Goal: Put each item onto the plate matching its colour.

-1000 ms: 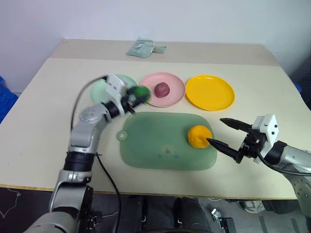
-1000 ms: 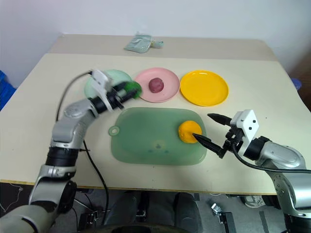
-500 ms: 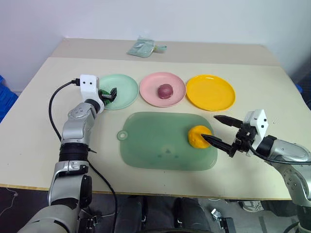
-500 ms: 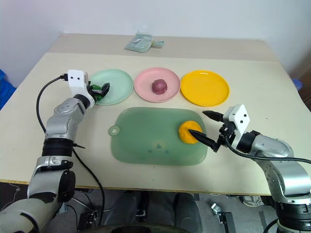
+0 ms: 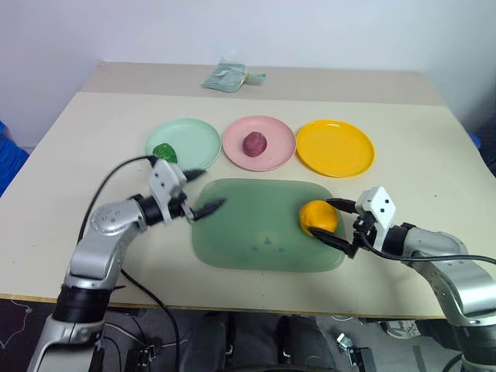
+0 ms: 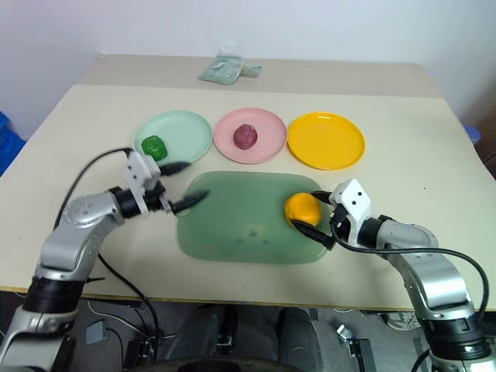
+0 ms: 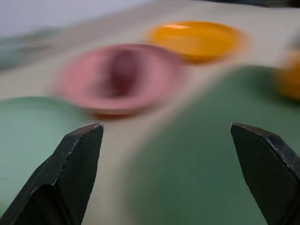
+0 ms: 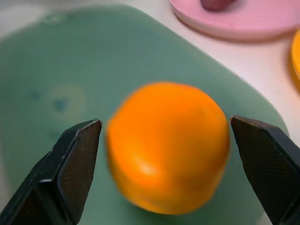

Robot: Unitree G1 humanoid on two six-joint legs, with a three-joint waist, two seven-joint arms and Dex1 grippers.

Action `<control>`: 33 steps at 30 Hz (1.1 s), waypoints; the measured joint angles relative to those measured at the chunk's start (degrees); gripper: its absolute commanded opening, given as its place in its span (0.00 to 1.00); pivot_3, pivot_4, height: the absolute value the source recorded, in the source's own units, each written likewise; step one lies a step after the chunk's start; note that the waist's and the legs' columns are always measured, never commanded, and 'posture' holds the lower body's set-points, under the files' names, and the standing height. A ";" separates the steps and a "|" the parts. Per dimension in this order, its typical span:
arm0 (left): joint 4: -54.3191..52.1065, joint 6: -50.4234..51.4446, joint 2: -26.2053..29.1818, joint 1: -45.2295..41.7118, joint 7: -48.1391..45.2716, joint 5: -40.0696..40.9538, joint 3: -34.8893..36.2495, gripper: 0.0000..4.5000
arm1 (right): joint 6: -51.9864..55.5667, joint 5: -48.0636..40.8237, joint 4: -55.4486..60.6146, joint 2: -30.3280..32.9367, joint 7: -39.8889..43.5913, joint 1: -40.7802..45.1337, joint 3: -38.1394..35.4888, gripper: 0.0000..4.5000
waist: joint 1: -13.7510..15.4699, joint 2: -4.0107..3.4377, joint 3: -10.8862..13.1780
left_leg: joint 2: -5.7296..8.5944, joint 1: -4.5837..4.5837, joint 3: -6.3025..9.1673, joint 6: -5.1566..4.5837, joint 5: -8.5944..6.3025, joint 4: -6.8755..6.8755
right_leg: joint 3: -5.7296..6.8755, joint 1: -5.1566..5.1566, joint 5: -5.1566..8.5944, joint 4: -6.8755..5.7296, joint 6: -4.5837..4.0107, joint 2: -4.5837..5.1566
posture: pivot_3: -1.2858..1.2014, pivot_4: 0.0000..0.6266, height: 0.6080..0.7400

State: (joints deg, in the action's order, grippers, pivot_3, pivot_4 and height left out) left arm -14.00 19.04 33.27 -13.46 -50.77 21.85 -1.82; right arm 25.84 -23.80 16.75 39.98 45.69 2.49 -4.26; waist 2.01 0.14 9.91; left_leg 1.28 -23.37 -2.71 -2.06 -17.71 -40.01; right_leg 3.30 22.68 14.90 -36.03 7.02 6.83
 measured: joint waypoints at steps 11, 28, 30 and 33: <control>-6.06 4.29 -2.32 2.84 1.63 1.91 -2.55 1.00 | -4.13 3.25 -10.62 -9.17 -8.47 14.23 -0.52 0.69 | -1.26 -0.06 0.01 | -0.01 -0.01 -0.01 -0.01 0.01 0.01 | -0.01 0.05 0.00 -0.06 0.00 -0.03 | 0.52 0.24 1.00; -11.92 5.13 -6.68 9.27 14.06 1.12 -0.56 1.00 | -20.41 17.79 -46.80 -19.59 -30.05 37.45 -0.47 0.99 | -2.77 -0.18 0.06 | 0.01 -0.04 -0.07 0.05 0.05 0.20 | -0.02 0.15 0.00 -0.06 0.00 -0.09 | 0.52 0.24 1.00; -11.38 3.93 -7.35 10.02 16.96 0.19 2.41 1.00 | -23.26 16.64 -43.31 -17.75 -25.27 34.30 -0.51 0.99 | -2.62 -0.18 0.06 | 0.01 -0.04 -0.06 0.04 0.05 0.22 | -0.02 0.13 0.00 -0.05 0.01 -0.09 | 0.52 0.24 1.00; -8.66 1.80 -6.95 12.54 20.72 -1.66 8.66 1.00 | -24.41 12.57 -37.90 -13.72 -16.74 28.04 -1.91 0.99 | -2.62 -0.18 0.06 | 0.01 -0.04 -0.06 0.03 0.04 0.24 | -0.01 0.11 0.00 -0.02 0.01 -0.08 | 0.52 0.24 1.00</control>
State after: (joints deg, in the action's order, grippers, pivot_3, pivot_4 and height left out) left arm -22.66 20.84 26.33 -0.92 -30.05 20.20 6.84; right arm 1.43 -11.23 -21.14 26.26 28.95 30.53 -6.17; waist -0.61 -0.04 9.97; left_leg 1.28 -23.42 -2.77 -2.03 -17.66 -39.77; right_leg 3.28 22.79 14.90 -36.05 7.03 6.75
